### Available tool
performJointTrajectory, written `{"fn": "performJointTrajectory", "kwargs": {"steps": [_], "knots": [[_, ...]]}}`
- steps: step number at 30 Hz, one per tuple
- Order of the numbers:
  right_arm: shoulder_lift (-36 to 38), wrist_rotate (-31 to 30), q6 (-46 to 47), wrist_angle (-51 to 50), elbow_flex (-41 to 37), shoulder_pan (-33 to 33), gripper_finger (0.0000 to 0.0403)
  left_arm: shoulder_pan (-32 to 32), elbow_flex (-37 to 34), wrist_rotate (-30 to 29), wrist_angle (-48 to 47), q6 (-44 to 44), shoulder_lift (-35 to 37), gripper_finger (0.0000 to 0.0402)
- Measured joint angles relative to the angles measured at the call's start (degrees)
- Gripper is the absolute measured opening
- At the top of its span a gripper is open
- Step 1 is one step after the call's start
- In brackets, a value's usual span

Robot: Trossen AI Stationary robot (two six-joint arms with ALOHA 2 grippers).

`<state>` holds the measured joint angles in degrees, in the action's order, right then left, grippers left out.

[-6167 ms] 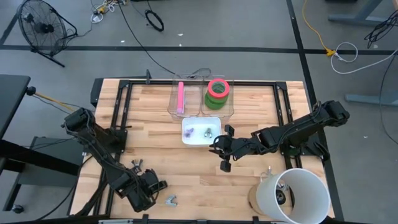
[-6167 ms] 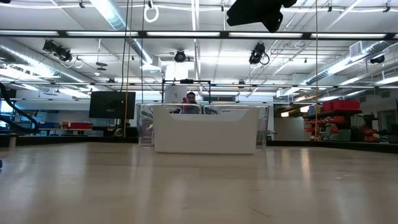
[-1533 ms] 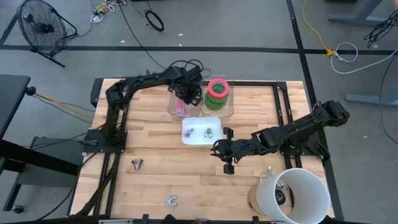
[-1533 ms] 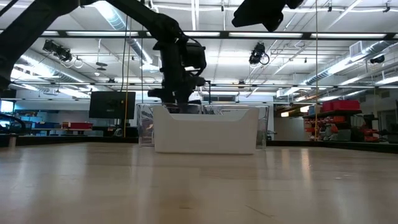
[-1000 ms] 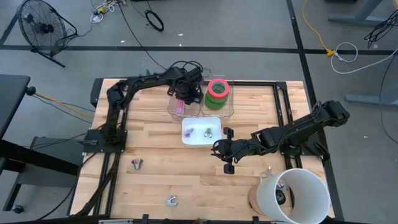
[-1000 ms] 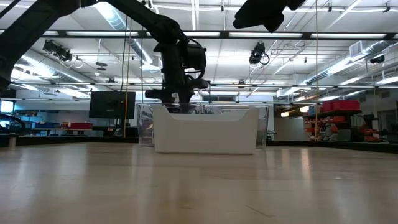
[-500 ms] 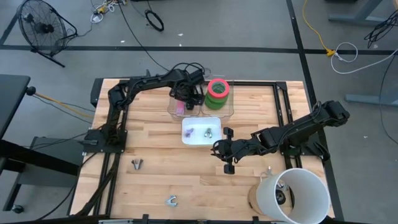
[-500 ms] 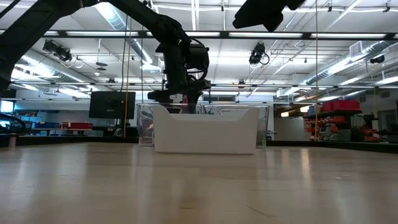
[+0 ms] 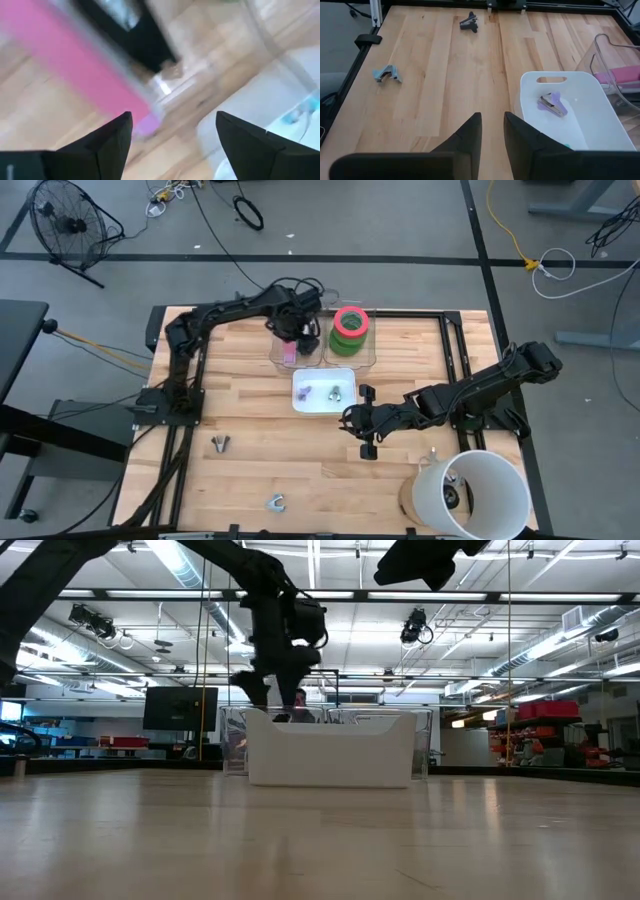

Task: Pick and place Stapler, Stapler remover, tape
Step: Put the black staple remover into the white bin

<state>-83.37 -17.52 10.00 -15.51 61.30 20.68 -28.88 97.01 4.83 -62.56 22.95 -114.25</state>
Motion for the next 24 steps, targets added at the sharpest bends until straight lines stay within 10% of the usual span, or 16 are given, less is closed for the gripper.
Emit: {"fn": "performJointTrajectory", "kwargs": {"steps": [11, 24], "knots": [[0.0, 0.0, 0.07, 0.02, 0.0, 0.01, 0.0082, 4.96, 0.07, -4.89, -16.84, 0.38, 10.7, 0.027], [0.0, 0.02, 2.86, -1.16, 0.0, 0.01, 0.0082, 31.77, 0.04, -14.14, -27.45, 4.97, 13.5, 0.027]]}}
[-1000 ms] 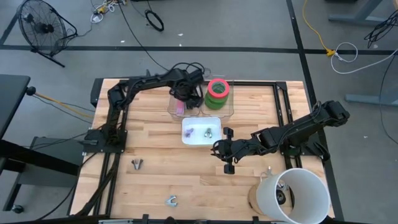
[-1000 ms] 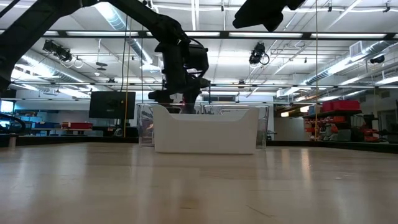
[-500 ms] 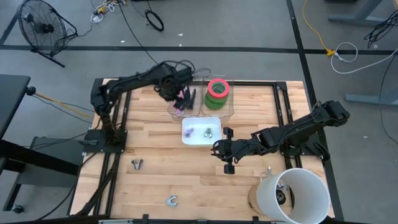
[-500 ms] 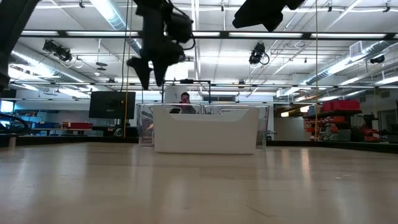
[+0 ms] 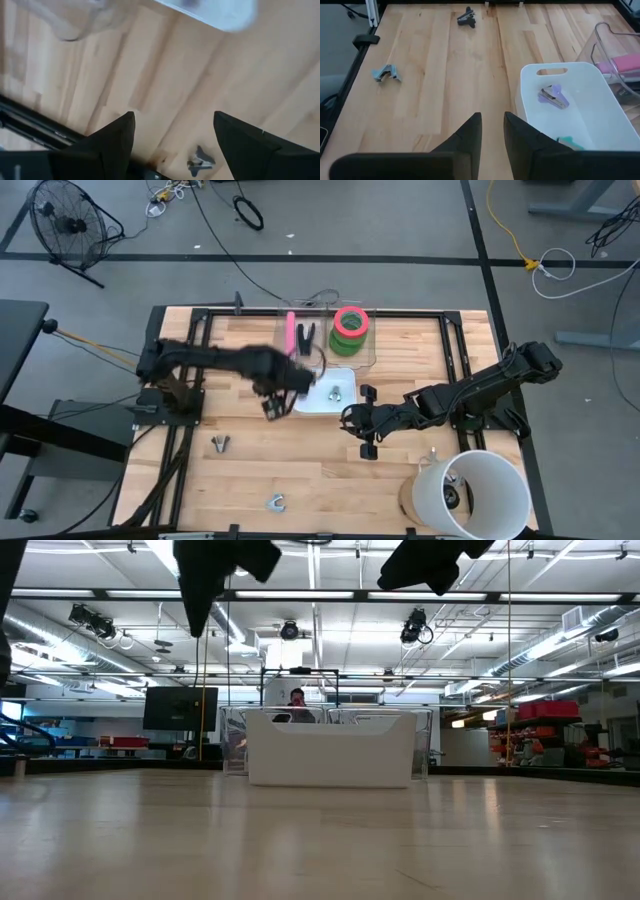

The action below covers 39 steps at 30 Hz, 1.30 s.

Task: Pick and place Stapler, Stapler remover, tape
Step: Put the black staple remover into the white bin

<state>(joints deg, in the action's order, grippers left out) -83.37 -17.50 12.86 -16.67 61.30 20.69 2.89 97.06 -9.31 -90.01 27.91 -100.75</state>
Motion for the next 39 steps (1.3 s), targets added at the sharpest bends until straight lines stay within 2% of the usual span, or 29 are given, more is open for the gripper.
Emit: {"fn": "performJointTrajectory", "kwargs": {"steps": [3, 9, 15, 18, 23, 29, 35, 39], "knots": [[0.0, 0.0, 0.17, -0.19, 0.0, 0.0, 0.0082, 5.96, 0.0, -2.28, 0.01, 0.61, -0.02, 0.027], [0.0, 0.45, 2.04, -0.19, 0.0, 0.06, 0.0082, 15.36, -0.02, -6.31, -0.01, 7.49, 0.29, 0.0268], [0.0, 0.55, 4.83, -0.33, 0.0, 0.82, 0.0082, 21.93, -0.89, -7.65, 0.12, 18.66, 0.44, 0.0256], [0.0, 0.52, 5.79, -0.27, 0.0, 1.62, 0.0082, 25.25, -6.05, -6.76, 0.06, 24.75, 1.68, 0.0248], [0.0, 0.5, 5.97, 0.51, 0.0, 2.29, 0.0082, 31.41, -18.24, -0.75, -0.1, 35.63, 5.04, 0.0237], [0.0, 0.41, 4.46, 2.27, 0.0, 2.05, 0.0082, 38.61, -29.69, 2.43, 0.28, 51.38, 10.0, 0.0236], [0.0, 0.4, 4.2, 4.1, 0.0, 1.97, 0.0082, 42.41, -38.25, 4.37, 9.91, 69.06, 16.04, 0.0236], [0.0, 0.42, 4.2, 4.18, 0.0, 1.97, 0.0082, 43.34, -43.83, 4.47, 17.35, 76.38, 19.14, 0.0236]]}}
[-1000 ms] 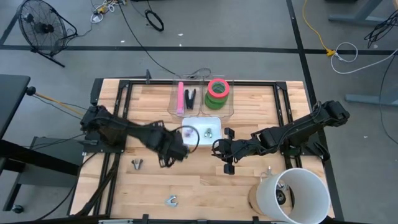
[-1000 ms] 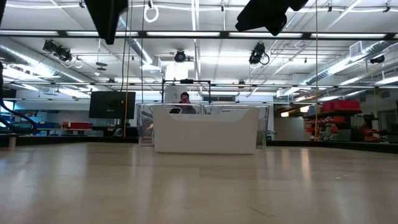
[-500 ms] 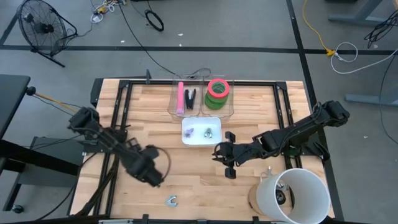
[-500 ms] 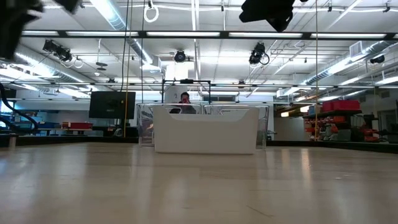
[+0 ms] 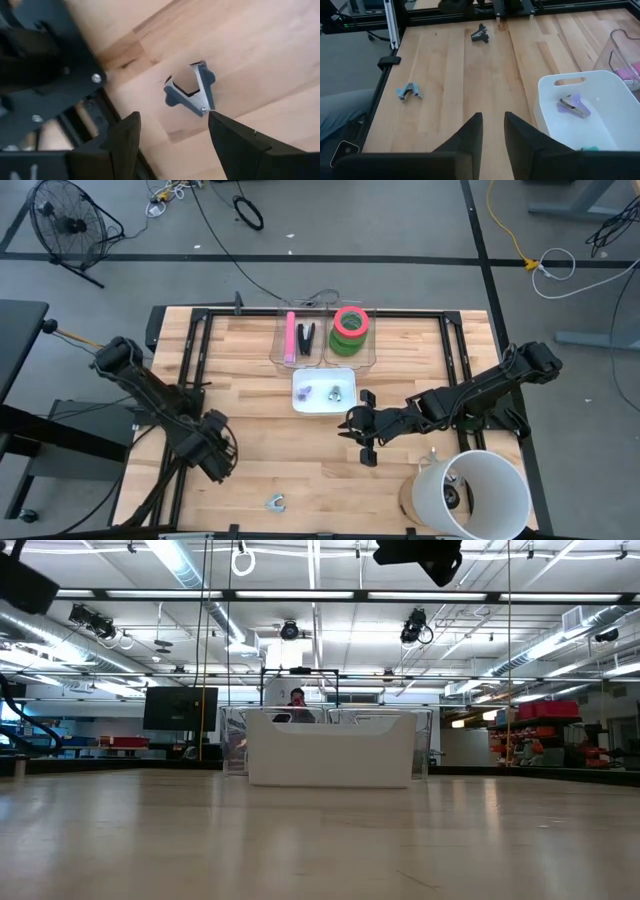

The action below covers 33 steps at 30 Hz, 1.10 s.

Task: Pick and place Stapler, Stapler remover, tape
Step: Put the black staple remover into the white bin

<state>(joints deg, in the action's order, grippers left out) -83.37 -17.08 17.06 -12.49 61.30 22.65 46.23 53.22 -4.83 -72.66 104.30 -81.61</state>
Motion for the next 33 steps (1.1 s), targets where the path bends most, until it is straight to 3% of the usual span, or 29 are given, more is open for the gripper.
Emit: {"fn": "performJointTrajectory", "kwargs": {"steps": [8, 20, 29, 33], "knots": [[0.0, 0.0, -0.21, 0.0, 0.0, 0.0, 0.0082, 0.03, -9.28, -0.02, 7.53, 6.08, 1.5, 0.0236], [0.0, 0.01, -1.29, 0.04, 0.0, 0.0, 0.0082, -0.43, -16.42, -3.47, 23.53, 7.75, 1.48, 0.0236], [0.0, 0.0, -1.29, 0.07, 0.0, 0.0, 0.0082, -0.35, -18.8, -5.63, 26.26, 5.64, 1.56, 0.0235], [0.0, 0.0, -1.29, 0.07, 0.0, 0.0, 0.0082, -0.35, -18.83, -6.11, 26.74, 6.15, 1.52, 0.0204]]}}
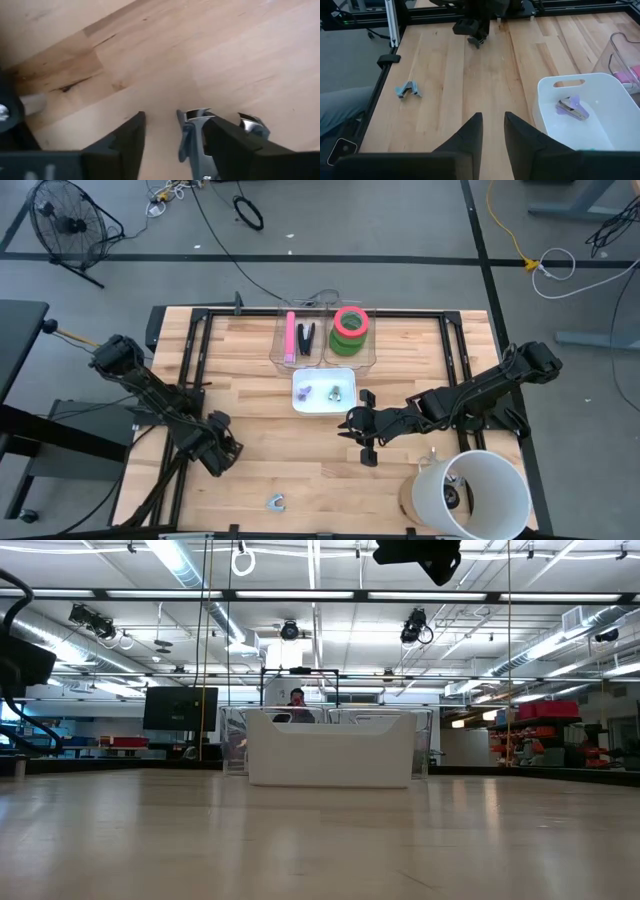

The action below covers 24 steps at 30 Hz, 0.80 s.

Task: Pick and place Stapler, Stapler remover, tape
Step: Put the black staple remover into the white bin

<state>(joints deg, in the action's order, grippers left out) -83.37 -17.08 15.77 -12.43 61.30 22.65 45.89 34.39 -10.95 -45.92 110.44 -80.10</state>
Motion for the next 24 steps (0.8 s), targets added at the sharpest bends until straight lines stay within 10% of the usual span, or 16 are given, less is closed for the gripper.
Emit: {"fn": "performJointTrajectory", "kwargs": {"steps": [8, 24], "knots": [[0.0, 0.0, 0.0, 0.0, 0.0, 0.0, 0.0082, -0.02, -0.1, -2.07, 3.56, -1.33, -0.02, 0.0035], [0.0, -0.48, -0.68, 0.0, 0.0, -0.91, 0.0082, -9.57, 7.13, -12.93, 4.39, -19.3, -0.24, 0.004]]}}
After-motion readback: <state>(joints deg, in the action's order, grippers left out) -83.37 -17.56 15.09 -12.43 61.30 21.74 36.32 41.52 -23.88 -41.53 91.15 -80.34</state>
